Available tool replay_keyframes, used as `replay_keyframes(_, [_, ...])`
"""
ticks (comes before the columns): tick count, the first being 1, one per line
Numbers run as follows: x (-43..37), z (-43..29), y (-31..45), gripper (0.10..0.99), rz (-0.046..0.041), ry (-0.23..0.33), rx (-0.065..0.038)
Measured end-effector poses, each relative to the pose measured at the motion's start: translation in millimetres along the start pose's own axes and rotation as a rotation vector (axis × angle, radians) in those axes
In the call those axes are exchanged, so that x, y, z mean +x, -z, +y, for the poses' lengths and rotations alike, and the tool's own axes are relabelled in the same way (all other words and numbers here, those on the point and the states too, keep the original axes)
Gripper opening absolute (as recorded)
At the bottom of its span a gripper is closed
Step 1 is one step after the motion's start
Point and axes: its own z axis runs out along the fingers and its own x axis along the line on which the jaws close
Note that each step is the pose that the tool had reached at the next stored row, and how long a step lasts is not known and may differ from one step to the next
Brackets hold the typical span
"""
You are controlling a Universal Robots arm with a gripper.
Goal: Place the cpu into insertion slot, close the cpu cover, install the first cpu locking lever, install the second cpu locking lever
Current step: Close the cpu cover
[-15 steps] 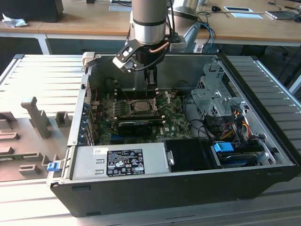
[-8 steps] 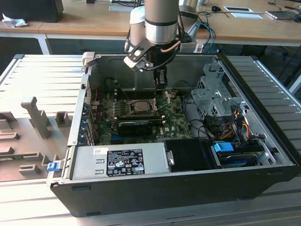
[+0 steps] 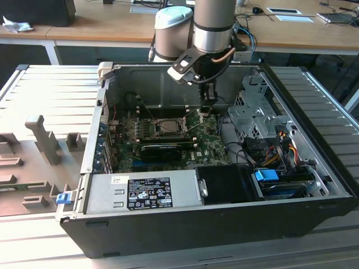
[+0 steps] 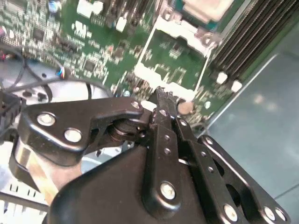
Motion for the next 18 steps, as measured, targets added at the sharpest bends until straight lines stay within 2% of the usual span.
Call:
replay_keyframes(4, [2.0,9.1,-8.1,0.106,0.0004,0.006,0.002])
replay_keyframes(6, [2.3,8.9,-12.0,0.106,0.0006,0.006,0.003])
replay_keyframes(10, [2.3,8.4,-14.5,0.106,-0.0003,0.006,0.022])
replay_keyframes(13, [2.1,3.1,-14.1,0.106,-0.0001,0.006,0.022])
replay_keyframes(18, [2.1,1.3,-14.1,0.106,0.0000,0.007,0.022])
